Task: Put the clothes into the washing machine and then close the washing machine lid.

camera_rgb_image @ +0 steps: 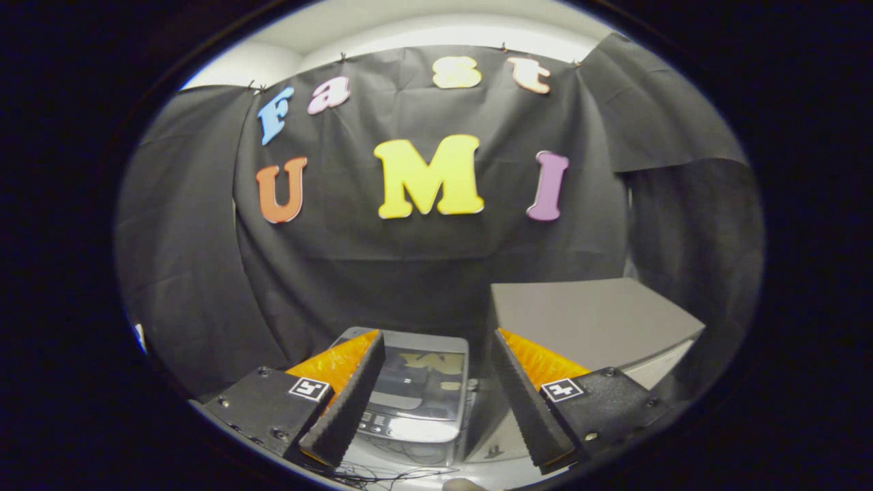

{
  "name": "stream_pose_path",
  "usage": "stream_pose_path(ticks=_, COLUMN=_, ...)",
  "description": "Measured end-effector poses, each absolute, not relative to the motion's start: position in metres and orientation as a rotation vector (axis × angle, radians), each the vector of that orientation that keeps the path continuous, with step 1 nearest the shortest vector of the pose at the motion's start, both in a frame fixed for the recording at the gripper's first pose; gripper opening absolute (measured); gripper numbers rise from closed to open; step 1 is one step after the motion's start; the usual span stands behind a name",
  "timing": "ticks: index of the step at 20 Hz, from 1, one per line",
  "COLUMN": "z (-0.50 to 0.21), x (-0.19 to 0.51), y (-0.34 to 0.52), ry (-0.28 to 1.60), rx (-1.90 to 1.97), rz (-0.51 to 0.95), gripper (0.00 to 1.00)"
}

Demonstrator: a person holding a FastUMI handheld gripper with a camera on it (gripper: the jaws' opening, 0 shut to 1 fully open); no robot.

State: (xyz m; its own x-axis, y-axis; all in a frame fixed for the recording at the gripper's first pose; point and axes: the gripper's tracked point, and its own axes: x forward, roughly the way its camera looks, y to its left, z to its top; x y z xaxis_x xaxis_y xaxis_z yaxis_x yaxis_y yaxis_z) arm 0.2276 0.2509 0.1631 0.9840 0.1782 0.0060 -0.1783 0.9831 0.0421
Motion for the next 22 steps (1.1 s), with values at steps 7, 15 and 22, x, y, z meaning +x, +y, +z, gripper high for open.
stream_pose_path(ticks=7, z=0.146, x=0.139, y=0.099, ry=-0.084, rx=0.098, rz=0.042, gripper=0.98)
stream_pose_path(ticks=15, z=0.072, x=0.064, y=-0.023, ry=-0.016, rx=0.148, rz=-0.026, gripper=0.98)
stream_pose_path(ticks=22, z=0.034, x=0.015, y=-0.07, ry=0.023, rx=0.102, rz=-0.014, gripper=0.98)
